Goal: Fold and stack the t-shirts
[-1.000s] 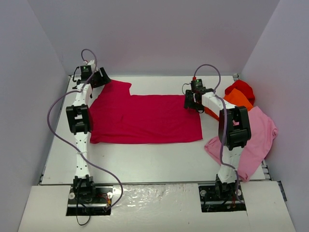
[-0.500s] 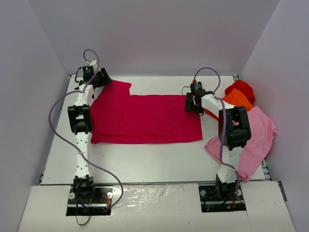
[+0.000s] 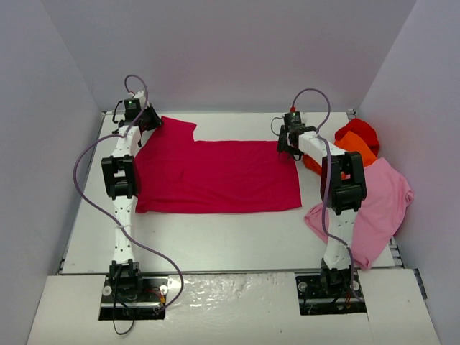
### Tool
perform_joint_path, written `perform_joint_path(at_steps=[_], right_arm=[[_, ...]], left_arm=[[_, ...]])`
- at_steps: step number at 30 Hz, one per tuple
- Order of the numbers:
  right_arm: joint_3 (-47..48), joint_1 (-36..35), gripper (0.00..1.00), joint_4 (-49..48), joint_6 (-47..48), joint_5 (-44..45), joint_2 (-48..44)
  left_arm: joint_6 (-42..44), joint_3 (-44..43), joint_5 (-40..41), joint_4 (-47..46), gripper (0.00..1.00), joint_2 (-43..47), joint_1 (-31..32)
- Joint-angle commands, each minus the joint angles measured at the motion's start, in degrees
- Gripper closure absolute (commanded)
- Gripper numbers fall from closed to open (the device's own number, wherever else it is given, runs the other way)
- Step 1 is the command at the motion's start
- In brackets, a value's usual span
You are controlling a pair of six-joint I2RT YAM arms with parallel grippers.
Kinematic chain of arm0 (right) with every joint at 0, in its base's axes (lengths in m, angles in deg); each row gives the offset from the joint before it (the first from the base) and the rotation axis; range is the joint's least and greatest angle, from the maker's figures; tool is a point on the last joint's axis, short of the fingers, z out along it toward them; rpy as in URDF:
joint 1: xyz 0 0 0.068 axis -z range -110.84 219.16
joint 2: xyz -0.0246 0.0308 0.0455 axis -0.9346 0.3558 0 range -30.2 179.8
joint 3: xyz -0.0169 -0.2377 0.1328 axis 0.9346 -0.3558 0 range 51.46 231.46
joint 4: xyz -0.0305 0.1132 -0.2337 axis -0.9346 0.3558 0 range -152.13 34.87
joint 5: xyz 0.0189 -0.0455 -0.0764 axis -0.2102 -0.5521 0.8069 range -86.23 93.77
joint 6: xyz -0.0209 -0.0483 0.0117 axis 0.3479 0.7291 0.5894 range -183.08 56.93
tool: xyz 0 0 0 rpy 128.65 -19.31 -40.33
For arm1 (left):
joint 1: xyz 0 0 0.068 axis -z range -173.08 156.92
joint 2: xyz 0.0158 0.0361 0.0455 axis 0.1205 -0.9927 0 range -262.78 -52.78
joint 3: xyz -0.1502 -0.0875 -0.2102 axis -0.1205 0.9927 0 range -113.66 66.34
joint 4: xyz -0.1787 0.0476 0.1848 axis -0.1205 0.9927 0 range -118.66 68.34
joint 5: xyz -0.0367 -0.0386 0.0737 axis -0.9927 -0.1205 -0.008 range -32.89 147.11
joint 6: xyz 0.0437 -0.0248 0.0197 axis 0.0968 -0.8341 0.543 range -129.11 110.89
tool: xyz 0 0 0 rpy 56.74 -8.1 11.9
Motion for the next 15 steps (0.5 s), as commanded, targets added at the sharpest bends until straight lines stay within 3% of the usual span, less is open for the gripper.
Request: perform_joint_path(at_steps=[1,15], right_arm=[[8.81,2.2,0.49,-1.75,-0.17,0.35,3.74],[13.79,5.32,0.48,-2.7,-2.4,-8.73,12.5]], left_arm=[[0.69,2.33,2.13,4.98,0.99,0.2,0.62],[0.94,1.8,1.72,5.15,0.99,-0.1,0.71]])
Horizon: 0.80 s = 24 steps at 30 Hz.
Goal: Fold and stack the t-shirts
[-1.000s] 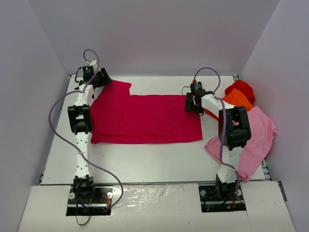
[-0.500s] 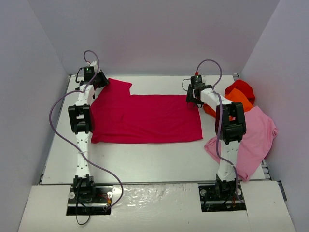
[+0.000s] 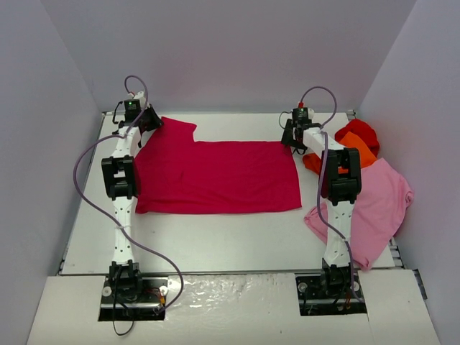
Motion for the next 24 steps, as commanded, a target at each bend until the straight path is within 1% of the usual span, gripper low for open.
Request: perform_joint_path(at_steps=[1,7,11,12,14,15,24], right_arm=[[1.13,0.57,0.48,-0.92,-1.91,-5.82,1.58],[1.42,0.94,0.51,-2.17,-3.39,-10.32,3.1],[0.97,0.97,0.65,-2.27,-3.81,-11.09,3.07],[0.79,0.95,0.73,-2.27,-3.88,-11.12,2.9],[0.06,1.07,0.95,-2.27,-3.87,-11.0,2.3],[-0.7,1.12,1.0,-2.27,-3.85,-10.92,1.97],[-6.62,1.39,1.0,-2.35,-3.34,-8.63,-0.97]], left_arm=[[0.94,1.38,1.78,5.85,0.99,-0.11,0.71],[1.11,1.55,1.88,6.02,0.99,0.09,0.62],[1.14,1.62,2.04,5.94,0.99,0.25,0.71],[1.08,1.57,2.06,5.94,0.99,0.3,0.67],[1.03,1.53,2.13,5.94,0.99,0.35,0.62],[1.0,1.58,2.13,5.94,0.99,0.33,0.59],[0.16,3.72,1.39,4.71,1.0,2.4,0.54]])
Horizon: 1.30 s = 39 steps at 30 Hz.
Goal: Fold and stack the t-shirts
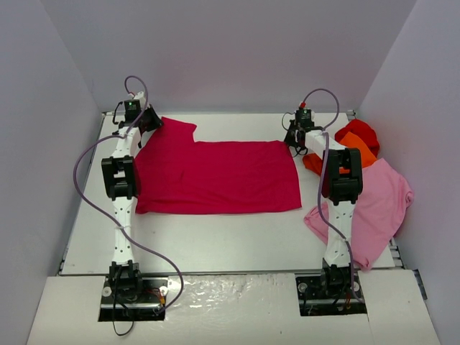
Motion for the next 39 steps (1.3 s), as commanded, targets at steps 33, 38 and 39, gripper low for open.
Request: perform_joint_path(at_steps=[33,38,39], right_arm=[[-11.65,-1.58,1.0,6.34,2.59,3.35,-20.28],[-14.71,-1.83,1.0,7.03,2.69,3.65,-24.38],[-15.6,-1.91,1.0,7.62,2.61,3.91,-25.49]], left_arm=[[0.78,40.04,3.69,-5.46,1.0,39.44,1.3],[-0.28,49.32,3.75,-9.52,1.0,47.08,1.39],[-0.2,51.03,4.05,-9.7,1.0,48.96,1.39]])
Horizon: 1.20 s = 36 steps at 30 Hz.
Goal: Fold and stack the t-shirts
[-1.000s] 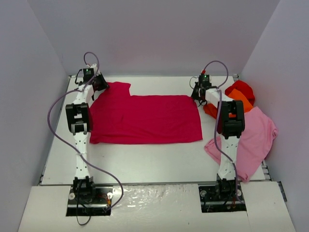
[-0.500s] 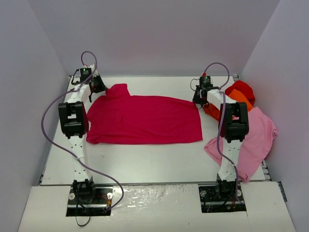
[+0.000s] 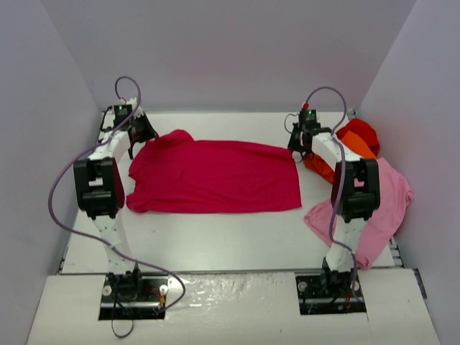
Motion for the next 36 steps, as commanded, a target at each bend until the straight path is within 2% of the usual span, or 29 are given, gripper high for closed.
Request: perform_joint_path(at_steps=[1,10,13,20,30,36], right_arm=[[-2.51,-0.62,1.0,1.1,0.73,2.05,-8.58],[-10.15,-0.86,1.0,4.95,0.25,2.55,-16.19],[-12.57,-0.87,1.0,6.92,0.46,5.36,-18.68],[-17.12,-0.87,1.0,10.43,0.46,7.08,-24.87],[-24.25,-1.08,1.0,11.61,0.55,7.24,-29.34],[-26.87,-1.7,1.0,11.68,0.2,6.96,-30.61]], left_arm=[[-0.64,4.38,0.73,-6.86,1.0,11.88,0.57],[0.23,16.11,3.36,-5.93,1.0,26.66,0.56],[0.83,18.89,4.8,-4.92,1.0,31.03,0.49],[-0.16,25.31,5.26,-3.34,1.0,38.93,0.69],[-2.07,35.4,5.99,-2.94,1.0,47.35,1.46],[-1.43,35.76,6.93,-1.34,1.0,48.76,1.9]])
